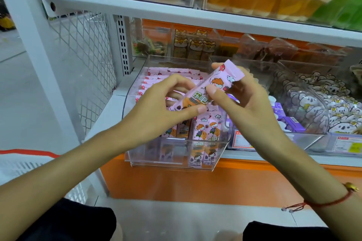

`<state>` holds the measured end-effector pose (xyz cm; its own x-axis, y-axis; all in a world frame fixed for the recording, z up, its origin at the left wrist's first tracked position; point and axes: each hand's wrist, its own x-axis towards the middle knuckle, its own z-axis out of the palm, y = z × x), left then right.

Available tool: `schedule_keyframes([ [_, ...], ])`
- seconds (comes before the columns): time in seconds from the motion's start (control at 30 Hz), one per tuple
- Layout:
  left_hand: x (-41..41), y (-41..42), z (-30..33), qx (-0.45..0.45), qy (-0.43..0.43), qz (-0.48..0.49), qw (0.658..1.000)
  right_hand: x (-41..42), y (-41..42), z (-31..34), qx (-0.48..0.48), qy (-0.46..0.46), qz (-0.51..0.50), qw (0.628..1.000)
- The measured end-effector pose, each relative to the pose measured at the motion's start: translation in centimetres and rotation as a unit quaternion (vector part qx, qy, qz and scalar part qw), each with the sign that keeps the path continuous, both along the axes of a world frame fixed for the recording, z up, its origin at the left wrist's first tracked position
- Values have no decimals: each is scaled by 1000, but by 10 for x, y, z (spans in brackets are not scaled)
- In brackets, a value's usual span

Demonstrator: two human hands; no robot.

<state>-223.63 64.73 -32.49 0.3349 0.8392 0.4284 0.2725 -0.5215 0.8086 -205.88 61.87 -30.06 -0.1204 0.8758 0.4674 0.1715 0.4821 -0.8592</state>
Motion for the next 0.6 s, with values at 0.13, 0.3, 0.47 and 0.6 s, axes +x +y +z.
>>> schedule_keyframes([
  [0.13, -19, 9, -2, 61, 266, 65, 960, 14, 8, 11, -1, -89, -35, 995],
  [0.3, -24, 14, -9, 113, 407, 111, 899, 8, 19, 11, -30, -248, -13, 968],
  [0.47, -24, 14, -8, 110, 403, 121, 900, -8, 26, -12, 7, -372, -18, 928],
  [0.6, -24, 13, -8, 100, 371, 117, 916, -11, 28, -29, 145, -542, -74, 825],
])
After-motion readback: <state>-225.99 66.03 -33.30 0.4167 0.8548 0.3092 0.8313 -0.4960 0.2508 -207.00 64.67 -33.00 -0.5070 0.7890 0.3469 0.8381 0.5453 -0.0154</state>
